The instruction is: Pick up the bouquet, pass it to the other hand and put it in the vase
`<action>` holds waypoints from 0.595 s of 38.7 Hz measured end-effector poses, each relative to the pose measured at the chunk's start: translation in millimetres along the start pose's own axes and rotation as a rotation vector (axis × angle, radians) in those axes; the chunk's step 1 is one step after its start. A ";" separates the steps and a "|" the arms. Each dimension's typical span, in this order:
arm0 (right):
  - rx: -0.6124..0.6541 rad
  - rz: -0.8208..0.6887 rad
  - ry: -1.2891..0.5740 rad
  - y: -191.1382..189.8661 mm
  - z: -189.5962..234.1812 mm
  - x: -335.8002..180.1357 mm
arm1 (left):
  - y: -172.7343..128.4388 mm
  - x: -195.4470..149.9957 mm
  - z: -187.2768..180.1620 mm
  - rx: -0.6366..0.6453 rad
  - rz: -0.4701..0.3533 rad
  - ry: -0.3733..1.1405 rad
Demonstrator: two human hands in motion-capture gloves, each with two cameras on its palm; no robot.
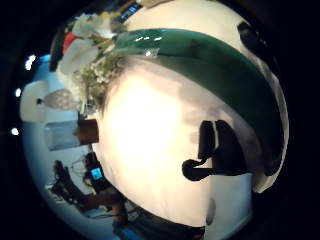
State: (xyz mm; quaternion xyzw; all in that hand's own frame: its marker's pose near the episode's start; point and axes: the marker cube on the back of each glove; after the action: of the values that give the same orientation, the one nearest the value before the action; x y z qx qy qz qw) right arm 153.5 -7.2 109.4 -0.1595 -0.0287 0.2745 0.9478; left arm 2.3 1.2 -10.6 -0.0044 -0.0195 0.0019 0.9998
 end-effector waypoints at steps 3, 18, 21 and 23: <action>0.075 0.056 0.050 -6.3 1.0 8.6 | 0.1 -0.8 2.1 -0.006 -0.001 0.003; 0.302 0.040 0.058 -19.6 -4.8 10.2 | -4.0 -3.5 9.7 -0.005 -0.003 0.009; 0.339 0.033 0.071 -20.9 -5.0 9.7 | -5.2 -4.3 11.6 -0.005 -0.008 0.010; 0.365 0.022 0.058 -23.1 -6.0 7.7 | -5.1 -4.6 12.2 -0.010 -0.010 0.009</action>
State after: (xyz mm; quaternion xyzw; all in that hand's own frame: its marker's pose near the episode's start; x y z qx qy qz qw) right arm 172.7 -23.3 110.7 0.0071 0.0508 0.2809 0.9584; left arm -2.8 -3.8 1.4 -0.0093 -0.0152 -0.0032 0.9998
